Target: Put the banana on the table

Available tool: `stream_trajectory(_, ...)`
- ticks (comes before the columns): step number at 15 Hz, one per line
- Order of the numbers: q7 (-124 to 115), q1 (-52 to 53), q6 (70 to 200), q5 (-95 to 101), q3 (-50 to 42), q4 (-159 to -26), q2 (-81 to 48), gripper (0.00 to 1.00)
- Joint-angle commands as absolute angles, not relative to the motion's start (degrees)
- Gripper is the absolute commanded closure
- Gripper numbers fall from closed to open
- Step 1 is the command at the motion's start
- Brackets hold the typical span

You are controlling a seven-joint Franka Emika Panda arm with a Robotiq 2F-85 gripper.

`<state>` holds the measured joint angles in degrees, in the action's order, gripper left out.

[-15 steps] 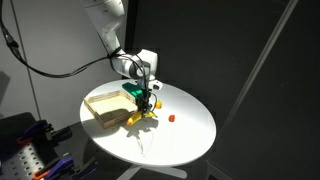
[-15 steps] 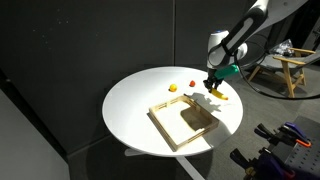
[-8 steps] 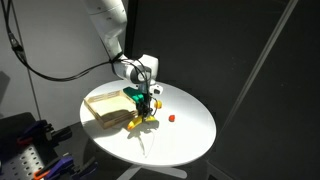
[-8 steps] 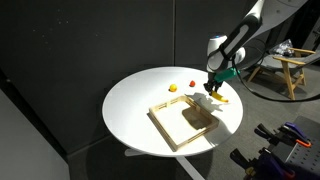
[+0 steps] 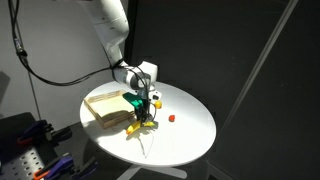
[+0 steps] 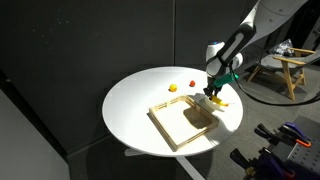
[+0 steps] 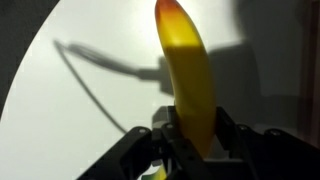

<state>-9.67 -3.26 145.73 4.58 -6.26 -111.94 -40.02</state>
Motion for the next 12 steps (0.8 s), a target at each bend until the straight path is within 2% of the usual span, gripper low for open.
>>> stream_trajectory(1,-8.01,-3.58,145.91,3.63,-6.33,-109.76,-41.86,0.84)
stream_trajectory(6,-8.0,-3.55,145.74,3.6,-6.33,-108.92,-42.93,0.84)
stream_trajectory(7,-7.98,-3.53,145.73,3.62,-6.33,-108.85,-43.0,0.76)
stream_trajectory(9,-7.95,-3.48,145.68,3.68,-6.34,-108.79,-43.05,0.33)
stream_trajectory(11,-7.92,-3.42,145.69,3.72,-6.32,-108.81,-42.96,0.28)
stream_trajectory(12,-7.91,-3.4,145.73,3.72,-6.31,-108.84,-42.91,0.23)
